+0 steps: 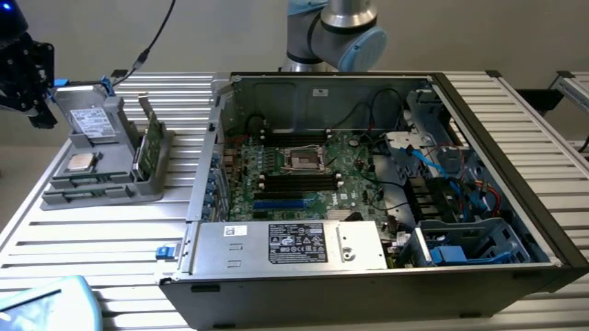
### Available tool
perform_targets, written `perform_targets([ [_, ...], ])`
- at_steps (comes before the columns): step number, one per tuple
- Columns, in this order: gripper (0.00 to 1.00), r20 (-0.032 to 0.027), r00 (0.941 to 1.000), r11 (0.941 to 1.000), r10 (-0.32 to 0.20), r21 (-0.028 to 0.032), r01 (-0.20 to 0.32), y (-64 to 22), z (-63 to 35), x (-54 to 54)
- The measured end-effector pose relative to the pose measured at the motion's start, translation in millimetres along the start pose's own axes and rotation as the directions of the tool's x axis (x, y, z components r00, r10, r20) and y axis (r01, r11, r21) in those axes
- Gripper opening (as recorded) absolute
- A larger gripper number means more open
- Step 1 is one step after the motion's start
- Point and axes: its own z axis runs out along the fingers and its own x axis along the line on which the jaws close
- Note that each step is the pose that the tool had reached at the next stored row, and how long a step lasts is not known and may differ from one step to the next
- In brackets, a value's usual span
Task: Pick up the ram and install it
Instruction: 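Pick up the ram and move it above insertion slot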
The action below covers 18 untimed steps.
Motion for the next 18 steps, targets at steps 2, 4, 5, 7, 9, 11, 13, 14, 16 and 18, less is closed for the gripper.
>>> perform_targets([
  [2,0.11,-0.0021,0.9994,0.9994,-0.036,0.0012,0.036,-0.1,0.5,0.0],
  [4,0.11,-0.0044,0.9974,0.9974,-0.072,0.0022,0.072,0.0,0.9,0.0],
  [5,0.11,-0.0056,0.9959,0.9959,-0.09,0.0028,0.09,-0.1,1.1,0.0],
  [7,0.11,-0.0075,0.992,0.992,-0.126,0.004,0.126,-0.1,1.6,-0.1],
  [9,0.11,-0.0094,0.9868,0.9868,-0.162,0.005,0.162,-0.1,1.8,-0.1],
  [11,0.11,-0.0101,0.98,0.98,-0.199,0.0078,0.199,-0.2,2.4,-0.1],
  [13,0.11,-0.0069,0.9727,0.9727,-0.232,0.0114,0.232,-0.1,3.0,-0.1],
  [14,0.11,-0.0009,0.9693,0.9692,-0.246,0.0133,0.246,-0.2,3.2,-0.1],
  [16,0.11,0.0227,0.9662,0.9664,-0.257,0.0182,0.256,-0.2,3.4,-0.1],
  [18,0.11,0.0256,0.9661,0.9664,-0.257,0.0187,0.256,-0.2,3.4,-0.2],
])
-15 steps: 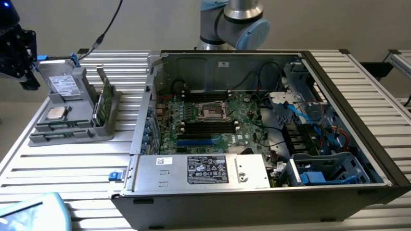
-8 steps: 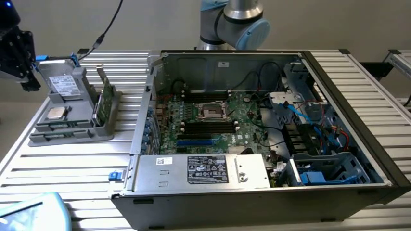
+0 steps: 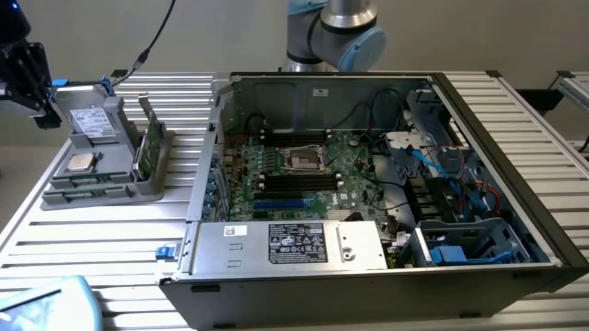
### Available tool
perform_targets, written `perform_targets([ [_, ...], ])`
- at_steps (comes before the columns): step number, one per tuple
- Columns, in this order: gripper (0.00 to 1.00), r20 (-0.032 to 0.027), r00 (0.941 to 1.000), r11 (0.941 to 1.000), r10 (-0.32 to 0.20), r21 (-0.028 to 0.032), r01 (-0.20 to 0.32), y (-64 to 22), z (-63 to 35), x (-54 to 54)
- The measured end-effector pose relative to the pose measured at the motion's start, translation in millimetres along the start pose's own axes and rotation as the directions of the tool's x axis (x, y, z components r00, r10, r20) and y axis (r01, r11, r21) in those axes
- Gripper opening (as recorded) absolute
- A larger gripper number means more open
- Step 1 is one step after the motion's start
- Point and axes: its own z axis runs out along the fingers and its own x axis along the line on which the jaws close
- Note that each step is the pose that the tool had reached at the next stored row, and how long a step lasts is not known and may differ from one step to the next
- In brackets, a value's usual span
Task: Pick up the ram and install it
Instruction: 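Pick up the ram and move it above insertion slot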
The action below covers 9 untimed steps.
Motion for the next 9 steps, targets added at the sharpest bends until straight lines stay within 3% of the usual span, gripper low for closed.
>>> perform_targets([
  [9,0.11,0.0004,1.0,1.0,0.0,-0.0019,0.0,0.0,0.0,0.1],
])
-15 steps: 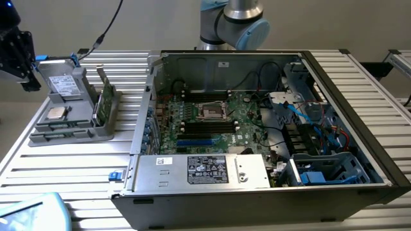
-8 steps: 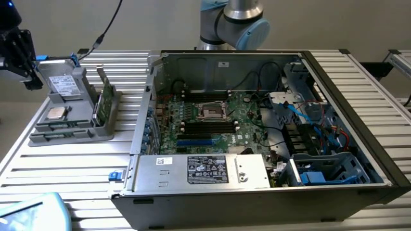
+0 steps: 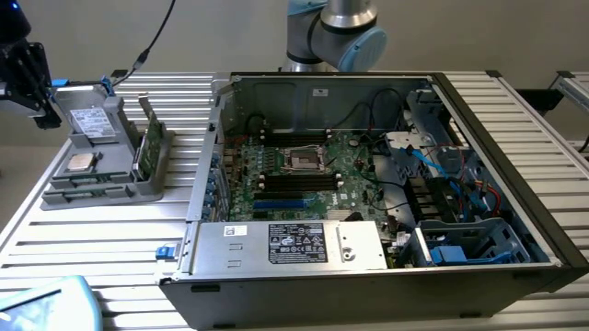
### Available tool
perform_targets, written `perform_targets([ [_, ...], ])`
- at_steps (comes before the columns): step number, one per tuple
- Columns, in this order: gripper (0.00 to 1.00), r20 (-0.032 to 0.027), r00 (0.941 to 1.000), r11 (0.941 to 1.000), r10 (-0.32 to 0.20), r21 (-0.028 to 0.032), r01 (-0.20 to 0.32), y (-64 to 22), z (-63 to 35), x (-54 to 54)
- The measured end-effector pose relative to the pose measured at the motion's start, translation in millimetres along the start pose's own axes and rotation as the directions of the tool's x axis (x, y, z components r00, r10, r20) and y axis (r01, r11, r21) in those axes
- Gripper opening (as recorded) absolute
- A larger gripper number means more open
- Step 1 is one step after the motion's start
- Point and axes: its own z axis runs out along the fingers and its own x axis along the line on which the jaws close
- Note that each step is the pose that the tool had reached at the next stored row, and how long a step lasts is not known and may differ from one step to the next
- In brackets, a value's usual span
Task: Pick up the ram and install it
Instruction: 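Pick up the ram and move it above insertion slot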
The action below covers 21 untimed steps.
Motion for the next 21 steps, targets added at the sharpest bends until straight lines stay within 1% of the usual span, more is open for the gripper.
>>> perform_targets([
  [3,0.12,0.0,1.0,1.0,0.0,0.0,0.0,0.0,0.0,0.0],
  [5,0.24,0.0,1.0,1.0,0.0,0.0,0.0,0.0,0.0,0.0],
  [7,0.24,0.0,1.0,1.0,0.0,0.0,0.0,0.0,0.0,0.0],
  [8,0.31,0.0,1.0,1.0,0.0,-0.0001,0.0,0.0,0.0,0.0],
  [14,0.31,0.0006,1.0,1.0,0.001,0.0001,-0.001,0.6,9.8,-0.1],
  [21,0.31,0.002,0.9998,0.9998,0.018,0.0004,-0.018,0.6,22.6,-0.1],
])
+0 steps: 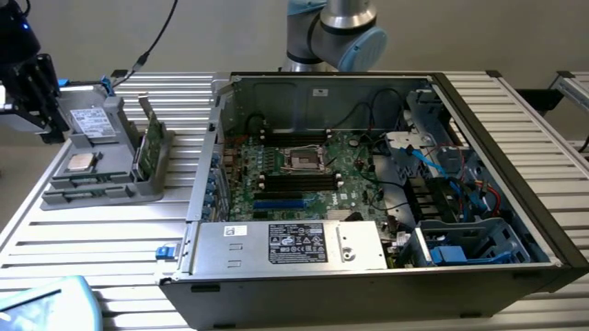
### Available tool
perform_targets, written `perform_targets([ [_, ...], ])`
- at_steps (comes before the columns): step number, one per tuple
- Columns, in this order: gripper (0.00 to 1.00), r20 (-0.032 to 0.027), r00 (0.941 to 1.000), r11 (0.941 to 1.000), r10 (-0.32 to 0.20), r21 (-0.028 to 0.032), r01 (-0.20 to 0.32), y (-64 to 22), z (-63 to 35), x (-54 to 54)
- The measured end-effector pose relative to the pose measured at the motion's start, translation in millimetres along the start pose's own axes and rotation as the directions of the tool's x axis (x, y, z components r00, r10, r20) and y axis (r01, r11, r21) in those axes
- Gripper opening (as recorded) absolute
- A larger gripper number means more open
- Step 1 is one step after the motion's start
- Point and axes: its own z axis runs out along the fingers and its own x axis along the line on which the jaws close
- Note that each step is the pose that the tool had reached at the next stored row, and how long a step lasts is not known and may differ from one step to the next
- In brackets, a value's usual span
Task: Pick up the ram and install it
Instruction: 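Pick up the ram and move it above insertion slot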
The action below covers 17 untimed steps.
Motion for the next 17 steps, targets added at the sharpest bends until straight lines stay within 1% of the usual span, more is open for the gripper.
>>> perform_targets([
  [4,0.31,0.0012,0.9999,0.9999,0.013,0.0002,-0.013,0.9,7.3,-0.2],
  [17,0.31,0.0035,0.9985,0.9985,0.055,0.0006,-0.055,7.5,31.4,-1.3],
])
